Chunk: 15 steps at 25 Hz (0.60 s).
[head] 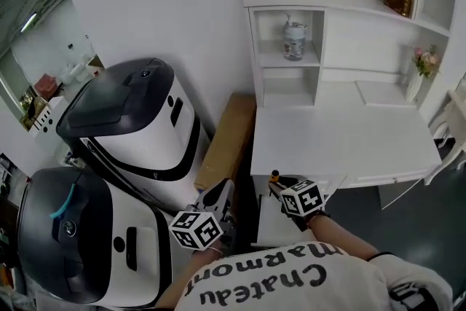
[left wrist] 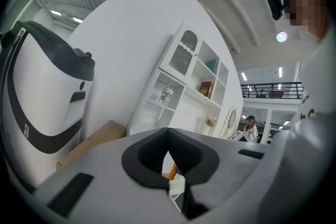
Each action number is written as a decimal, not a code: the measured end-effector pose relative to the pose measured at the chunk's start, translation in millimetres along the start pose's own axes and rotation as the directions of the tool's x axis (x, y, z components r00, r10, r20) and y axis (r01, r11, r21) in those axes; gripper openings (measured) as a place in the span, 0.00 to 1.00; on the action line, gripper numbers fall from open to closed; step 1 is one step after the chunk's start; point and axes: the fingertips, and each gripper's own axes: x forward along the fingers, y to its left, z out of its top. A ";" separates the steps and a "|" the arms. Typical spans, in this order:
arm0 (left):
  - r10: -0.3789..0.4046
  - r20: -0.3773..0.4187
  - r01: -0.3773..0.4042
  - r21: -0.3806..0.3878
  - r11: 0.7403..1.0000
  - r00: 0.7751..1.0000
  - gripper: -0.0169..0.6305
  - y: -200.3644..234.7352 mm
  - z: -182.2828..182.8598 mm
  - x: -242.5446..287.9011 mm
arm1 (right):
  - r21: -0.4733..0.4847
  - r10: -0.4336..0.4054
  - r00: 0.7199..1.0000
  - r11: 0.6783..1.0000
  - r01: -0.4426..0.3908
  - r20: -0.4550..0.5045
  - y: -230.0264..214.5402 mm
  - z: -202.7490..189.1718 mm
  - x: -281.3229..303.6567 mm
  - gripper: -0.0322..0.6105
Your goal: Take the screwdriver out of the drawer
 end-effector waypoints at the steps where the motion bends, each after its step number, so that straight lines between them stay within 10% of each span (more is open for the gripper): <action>1: -0.014 0.013 0.014 0.003 1.000 1.000 0.06 -1.2 5.5 -5.5 | 0.015 -0.021 1.000 1.000 0.020 0.024 0.0 3.9 -6.5 0.23; 15: -0.169 0.101 0.168 0.023 0.986 0.980 0.06 -25.4 51.4 -73.7 | 0.026 -0.224 0.916 0.973 0.229 0.332 60.6 65.2 -121.1 0.23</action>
